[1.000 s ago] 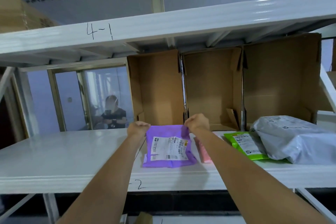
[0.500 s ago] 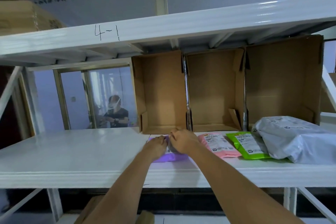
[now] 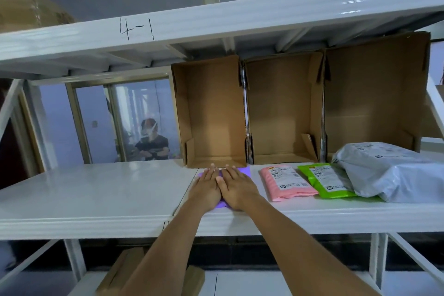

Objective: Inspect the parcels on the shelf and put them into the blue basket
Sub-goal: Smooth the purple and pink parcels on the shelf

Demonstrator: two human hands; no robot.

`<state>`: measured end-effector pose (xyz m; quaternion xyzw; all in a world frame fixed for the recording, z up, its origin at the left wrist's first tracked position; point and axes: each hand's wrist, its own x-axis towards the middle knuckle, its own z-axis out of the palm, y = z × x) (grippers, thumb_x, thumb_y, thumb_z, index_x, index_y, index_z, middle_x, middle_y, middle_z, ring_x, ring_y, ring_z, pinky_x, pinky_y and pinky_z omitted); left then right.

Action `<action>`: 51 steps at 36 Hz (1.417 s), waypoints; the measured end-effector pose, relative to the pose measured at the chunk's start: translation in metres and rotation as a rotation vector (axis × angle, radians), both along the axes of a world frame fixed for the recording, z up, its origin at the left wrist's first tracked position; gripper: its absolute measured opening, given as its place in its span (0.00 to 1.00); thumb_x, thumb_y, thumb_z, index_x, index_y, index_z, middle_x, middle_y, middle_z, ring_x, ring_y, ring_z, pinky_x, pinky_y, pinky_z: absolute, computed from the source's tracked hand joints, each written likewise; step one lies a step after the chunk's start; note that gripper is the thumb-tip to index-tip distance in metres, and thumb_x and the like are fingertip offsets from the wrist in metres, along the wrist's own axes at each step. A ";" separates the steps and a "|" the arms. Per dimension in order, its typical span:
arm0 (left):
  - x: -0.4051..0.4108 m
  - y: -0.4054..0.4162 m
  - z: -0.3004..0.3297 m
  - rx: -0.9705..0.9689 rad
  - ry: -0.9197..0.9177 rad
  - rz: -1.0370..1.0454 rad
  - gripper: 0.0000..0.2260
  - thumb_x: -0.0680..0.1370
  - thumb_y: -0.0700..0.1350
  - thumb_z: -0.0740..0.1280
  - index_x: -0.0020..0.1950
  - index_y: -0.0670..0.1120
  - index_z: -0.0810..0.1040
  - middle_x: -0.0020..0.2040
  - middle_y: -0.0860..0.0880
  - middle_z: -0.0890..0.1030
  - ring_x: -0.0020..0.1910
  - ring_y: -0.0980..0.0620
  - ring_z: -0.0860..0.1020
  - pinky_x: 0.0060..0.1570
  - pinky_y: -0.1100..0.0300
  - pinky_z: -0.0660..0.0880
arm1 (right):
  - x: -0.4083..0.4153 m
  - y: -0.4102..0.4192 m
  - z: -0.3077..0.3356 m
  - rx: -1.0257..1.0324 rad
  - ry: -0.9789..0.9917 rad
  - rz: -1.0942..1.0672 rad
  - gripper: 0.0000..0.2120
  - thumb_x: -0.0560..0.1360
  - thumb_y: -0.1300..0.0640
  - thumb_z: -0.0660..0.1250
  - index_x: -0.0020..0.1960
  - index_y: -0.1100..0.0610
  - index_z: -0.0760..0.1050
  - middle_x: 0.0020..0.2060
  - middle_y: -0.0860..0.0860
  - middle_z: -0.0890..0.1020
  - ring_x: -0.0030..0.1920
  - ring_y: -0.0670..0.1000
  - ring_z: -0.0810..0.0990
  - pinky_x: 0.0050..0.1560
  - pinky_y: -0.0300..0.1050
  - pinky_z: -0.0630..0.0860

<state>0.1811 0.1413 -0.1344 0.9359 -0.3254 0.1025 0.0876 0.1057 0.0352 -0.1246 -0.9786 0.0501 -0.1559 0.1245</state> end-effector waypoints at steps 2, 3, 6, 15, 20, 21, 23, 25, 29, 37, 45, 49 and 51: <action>-0.003 0.000 0.001 0.000 0.004 -0.009 0.28 0.83 0.55 0.48 0.79 0.47 0.42 0.79 0.49 0.39 0.78 0.52 0.41 0.77 0.52 0.46 | 0.000 0.000 0.000 0.017 0.022 0.003 0.28 0.83 0.44 0.39 0.80 0.55 0.48 0.79 0.51 0.50 0.79 0.49 0.46 0.77 0.49 0.46; -0.005 0.001 0.002 0.003 0.008 -0.009 0.28 0.83 0.55 0.48 0.79 0.47 0.42 0.79 0.49 0.39 0.78 0.52 0.41 0.77 0.52 0.45 | 0.001 0.000 -0.001 0.021 0.033 0.004 0.28 0.83 0.44 0.39 0.80 0.55 0.47 0.79 0.51 0.49 0.79 0.49 0.45 0.77 0.49 0.45; -0.010 0.003 0.005 0.044 -0.011 -0.032 0.28 0.83 0.54 0.48 0.79 0.48 0.41 0.79 0.49 0.39 0.78 0.51 0.41 0.77 0.52 0.45 | 0.004 -0.002 -0.002 0.020 0.058 -0.002 0.28 0.83 0.44 0.39 0.80 0.55 0.47 0.79 0.50 0.48 0.79 0.49 0.45 0.77 0.50 0.44; -0.007 0.002 0.010 0.134 0.044 -0.046 0.27 0.84 0.52 0.50 0.79 0.46 0.46 0.80 0.47 0.45 0.78 0.49 0.46 0.77 0.53 0.48 | 0.008 -0.003 -0.003 0.004 0.059 -0.018 0.28 0.83 0.44 0.39 0.79 0.55 0.55 0.78 0.51 0.57 0.78 0.50 0.52 0.77 0.50 0.48; -0.014 0.003 0.016 0.176 0.071 -0.059 0.25 0.84 0.49 0.51 0.79 0.46 0.49 0.79 0.45 0.49 0.78 0.49 0.49 0.76 0.56 0.48 | 0.011 -0.004 -0.003 -0.014 0.065 -0.036 0.28 0.83 0.44 0.39 0.75 0.56 0.63 0.72 0.53 0.68 0.72 0.52 0.64 0.73 0.49 0.58; -0.016 0.003 0.017 0.163 0.087 -0.058 0.24 0.84 0.49 0.51 0.79 0.45 0.50 0.79 0.45 0.51 0.78 0.49 0.51 0.76 0.56 0.49 | 0.011 -0.004 -0.003 -0.013 0.066 -0.039 0.28 0.82 0.44 0.39 0.74 0.56 0.64 0.72 0.54 0.69 0.72 0.52 0.65 0.72 0.49 0.59; -0.022 0.003 0.021 0.108 0.117 -0.058 0.22 0.84 0.48 0.51 0.78 0.45 0.56 0.78 0.45 0.58 0.76 0.49 0.58 0.74 0.56 0.55 | 0.010 -0.004 -0.002 -0.007 0.067 -0.039 0.28 0.82 0.44 0.39 0.74 0.55 0.64 0.71 0.54 0.70 0.71 0.53 0.66 0.71 0.49 0.62; -0.028 0.003 0.024 0.045 0.147 -0.041 0.19 0.83 0.47 0.51 0.74 0.45 0.63 0.73 0.46 0.67 0.71 0.50 0.65 0.70 0.57 0.61 | 0.008 -0.004 -0.001 -0.002 0.072 -0.038 0.28 0.83 0.44 0.39 0.73 0.55 0.64 0.71 0.53 0.70 0.70 0.53 0.67 0.69 0.49 0.63; -0.032 0.003 0.027 -0.006 0.175 -0.003 0.18 0.83 0.49 0.52 0.71 0.47 0.67 0.69 0.48 0.72 0.66 0.50 0.70 0.66 0.57 0.66 | 0.007 -0.003 -0.001 0.027 0.087 -0.040 0.28 0.82 0.44 0.39 0.73 0.54 0.64 0.71 0.53 0.70 0.70 0.53 0.67 0.68 0.51 0.66; -0.041 0.003 0.033 0.057 0.209 0.040 0.19 0.83 0.49 0.53 0.73 0.46 0.64 0.70 0.46 0.70 0.67 0.48 0.69 0.67 0.56 0.66 | 0.006 -0.002 0.002 0.067 0.096 -0.057 0.29 0.82 0.44 0.39 0.72 0.56 0.66 0.68 0.54 0.72 0.67 0.54 0.70 0.66 0.52 0.68; -0.027 -0.002 0.024 0.039 0.196 0.131 0.20 0.80 0.55 0.54 0.69 0.48 0.68 0.66 0.47 0.74 0.62 0.48 0.73 0.62 0.52 0.70 | 0.009 -0.003 -0.002 0.061 0.101 -0.158 0.31 0.82 0.42 0.38 0.72 0.57 0.66 0.67 0.56 0.73 0.66 0.55 0.72 0.62 0.51 0.69; -0.035 -0.003 0.027 0.018 0.189 0.184 0.20 0.80 0.53 0.53 0.68 0.44 0.67 0.65 0.45 0.74 0.62 0.46 0.73 0.58 0.54 0.70 | 0.004 -0.002 0.001 0.029 0.152 -0.205 0.34 0.81 0.39 0.37 0.74 0.58 0.63 0.70 0.56 0.71 0.68 0.55 0.71 0.62 0.50 0.68; -0.040 -0.003 0.029 0.004 0.202 0.211 0.20 0.81 0.53 0.52 0.68 0.43 0.67 0.65 0.44 0.74 0.63 0.46 0.73 0.58 0.53 0.70 | 0.000 -0.002 0.004 0.019 0.182 -0.219 0.35 0.80 0.38 0.37 0.76 0.58 0.60 0.73 0.56 0.67 0.70 0.55 0.68 0.64 0.49 0.67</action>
